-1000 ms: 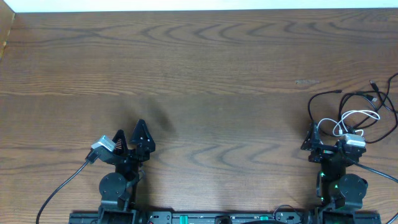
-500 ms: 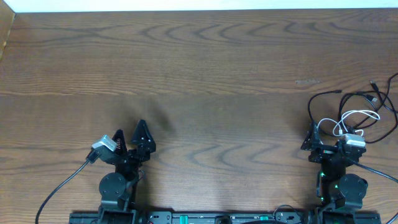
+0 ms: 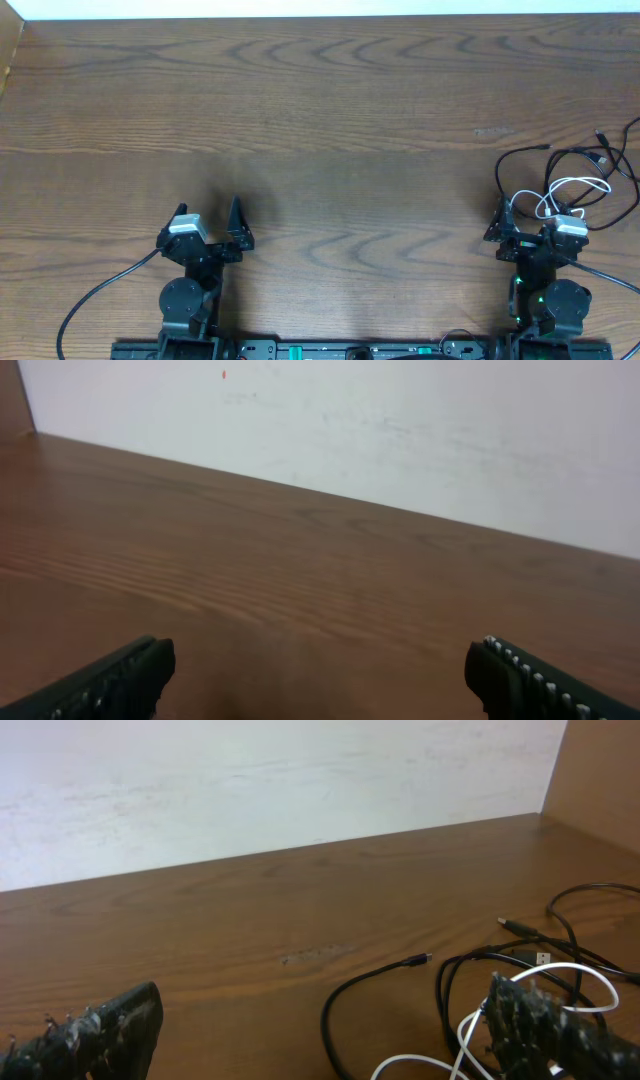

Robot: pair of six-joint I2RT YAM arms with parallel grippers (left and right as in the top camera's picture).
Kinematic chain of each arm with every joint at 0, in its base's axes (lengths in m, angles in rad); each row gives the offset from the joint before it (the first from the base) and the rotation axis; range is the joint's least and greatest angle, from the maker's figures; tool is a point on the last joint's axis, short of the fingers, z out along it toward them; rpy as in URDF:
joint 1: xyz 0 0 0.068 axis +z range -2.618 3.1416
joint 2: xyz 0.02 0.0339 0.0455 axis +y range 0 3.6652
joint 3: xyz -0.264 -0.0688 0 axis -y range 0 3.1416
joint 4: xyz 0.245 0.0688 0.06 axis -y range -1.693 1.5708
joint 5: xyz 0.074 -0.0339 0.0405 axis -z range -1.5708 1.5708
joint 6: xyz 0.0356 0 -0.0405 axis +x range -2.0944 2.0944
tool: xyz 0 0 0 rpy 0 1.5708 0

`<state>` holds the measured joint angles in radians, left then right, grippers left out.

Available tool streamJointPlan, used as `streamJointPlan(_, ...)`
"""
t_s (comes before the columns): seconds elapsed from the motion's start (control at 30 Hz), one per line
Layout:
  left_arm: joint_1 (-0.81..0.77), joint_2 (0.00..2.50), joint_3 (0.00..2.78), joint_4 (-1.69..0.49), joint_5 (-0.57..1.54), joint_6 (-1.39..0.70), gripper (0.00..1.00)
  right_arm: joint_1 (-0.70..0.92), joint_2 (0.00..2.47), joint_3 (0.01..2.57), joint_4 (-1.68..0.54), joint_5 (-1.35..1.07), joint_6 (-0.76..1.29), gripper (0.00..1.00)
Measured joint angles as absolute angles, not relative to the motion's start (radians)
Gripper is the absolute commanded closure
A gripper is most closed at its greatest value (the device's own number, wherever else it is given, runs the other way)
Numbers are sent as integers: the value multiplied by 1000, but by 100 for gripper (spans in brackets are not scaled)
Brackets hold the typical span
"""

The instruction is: Untangle cables

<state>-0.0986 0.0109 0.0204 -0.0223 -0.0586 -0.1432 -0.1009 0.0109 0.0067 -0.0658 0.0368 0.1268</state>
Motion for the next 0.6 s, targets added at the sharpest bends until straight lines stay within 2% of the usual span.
streamJointPlan(0.6,-99,21,20,-22,-59,-90,2,-101,11,7,-66,37,127,1)
